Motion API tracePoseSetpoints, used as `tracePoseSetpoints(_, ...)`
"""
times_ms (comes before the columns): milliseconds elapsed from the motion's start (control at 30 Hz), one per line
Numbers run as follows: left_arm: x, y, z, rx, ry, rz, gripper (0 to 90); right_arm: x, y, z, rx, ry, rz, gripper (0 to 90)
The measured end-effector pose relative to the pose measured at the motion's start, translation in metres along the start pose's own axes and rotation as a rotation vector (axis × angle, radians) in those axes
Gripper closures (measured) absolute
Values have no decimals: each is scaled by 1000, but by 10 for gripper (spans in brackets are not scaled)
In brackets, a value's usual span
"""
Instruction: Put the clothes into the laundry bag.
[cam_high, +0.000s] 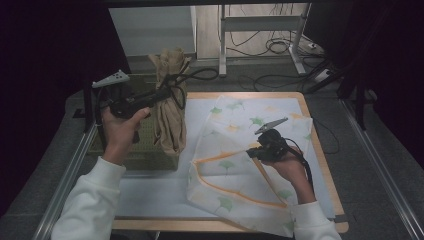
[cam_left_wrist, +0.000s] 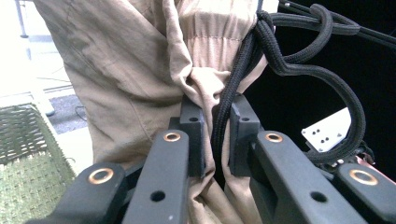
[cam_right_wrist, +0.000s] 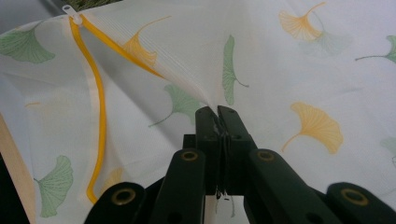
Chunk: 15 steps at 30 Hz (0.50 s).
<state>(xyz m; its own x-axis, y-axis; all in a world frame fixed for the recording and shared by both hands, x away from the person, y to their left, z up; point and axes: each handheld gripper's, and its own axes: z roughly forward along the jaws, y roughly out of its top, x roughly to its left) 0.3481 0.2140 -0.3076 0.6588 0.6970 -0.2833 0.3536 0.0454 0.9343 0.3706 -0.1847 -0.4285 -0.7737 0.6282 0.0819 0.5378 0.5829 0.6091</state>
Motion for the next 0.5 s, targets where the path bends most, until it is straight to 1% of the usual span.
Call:
tracePoseSetpoints(100, -4, 1, 1, -3, -7, 5, 796, 0, 0, 0, -1, 0, 1, 863)
tracePoseSetpoints(267, -11, 1, 5, 9, -27, 13, 796, 0, 0, 0, -1, 1, 0, 863)
tracePoseSetpoints(433, -21, 0, 9, 10, -43, 44, 796, 0, 0, 0, -1, 1, 1, 863)
tracePoseSetpoints(500, -25, 0, 11, 12, -53, 49, 796, 0, 0, -1, -1, 1, 0, 863)
